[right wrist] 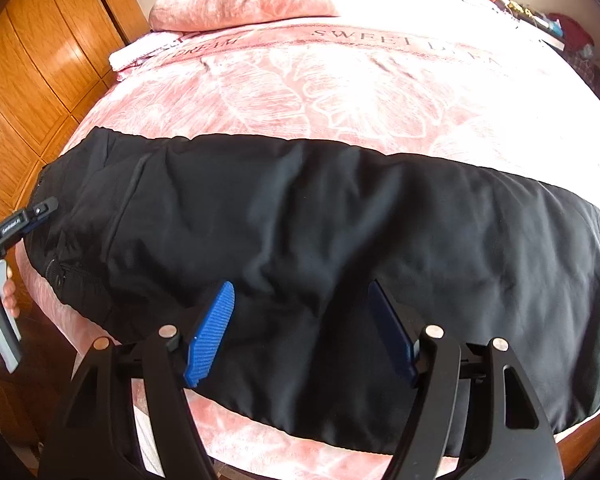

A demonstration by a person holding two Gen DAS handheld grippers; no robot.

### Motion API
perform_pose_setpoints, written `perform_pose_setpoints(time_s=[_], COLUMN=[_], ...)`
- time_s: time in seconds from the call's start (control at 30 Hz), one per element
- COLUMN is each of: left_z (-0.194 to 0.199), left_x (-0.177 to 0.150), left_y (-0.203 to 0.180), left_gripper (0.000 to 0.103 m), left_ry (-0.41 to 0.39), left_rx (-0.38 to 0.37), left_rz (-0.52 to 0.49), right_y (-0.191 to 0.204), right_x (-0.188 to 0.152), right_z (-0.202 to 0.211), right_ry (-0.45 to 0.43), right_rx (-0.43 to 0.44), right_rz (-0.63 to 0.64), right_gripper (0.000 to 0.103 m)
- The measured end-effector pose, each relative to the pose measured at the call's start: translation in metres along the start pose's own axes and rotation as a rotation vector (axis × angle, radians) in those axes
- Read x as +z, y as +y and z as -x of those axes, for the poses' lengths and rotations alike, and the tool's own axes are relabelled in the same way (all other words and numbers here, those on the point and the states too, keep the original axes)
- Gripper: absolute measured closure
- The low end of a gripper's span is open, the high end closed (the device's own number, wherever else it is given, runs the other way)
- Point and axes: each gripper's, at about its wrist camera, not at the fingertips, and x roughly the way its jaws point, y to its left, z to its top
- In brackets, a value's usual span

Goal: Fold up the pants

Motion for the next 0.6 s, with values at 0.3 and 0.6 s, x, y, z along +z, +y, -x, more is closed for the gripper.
perform_pose_setpoints(time_s=[0.3,0.6], left_z=[-0.055,-0.012], left_x=[0.022,-0.004], left_y=[0.017,-0.009], left_gripper=[0.047,0.036], left_ry=[0.112,0.051], left_rx=[0.059,0.008], left_rz=[-0.011,-0.066], right_y=[0.012,0.006], right_x=[-0.002,-0.003], right_z=[-0.016,-0.009], right_ry=[0.039,0.019], right_rx=[-0.003,0.007], right_rz=[0.015,-0.003], right_gripper=[0.032,0.032])
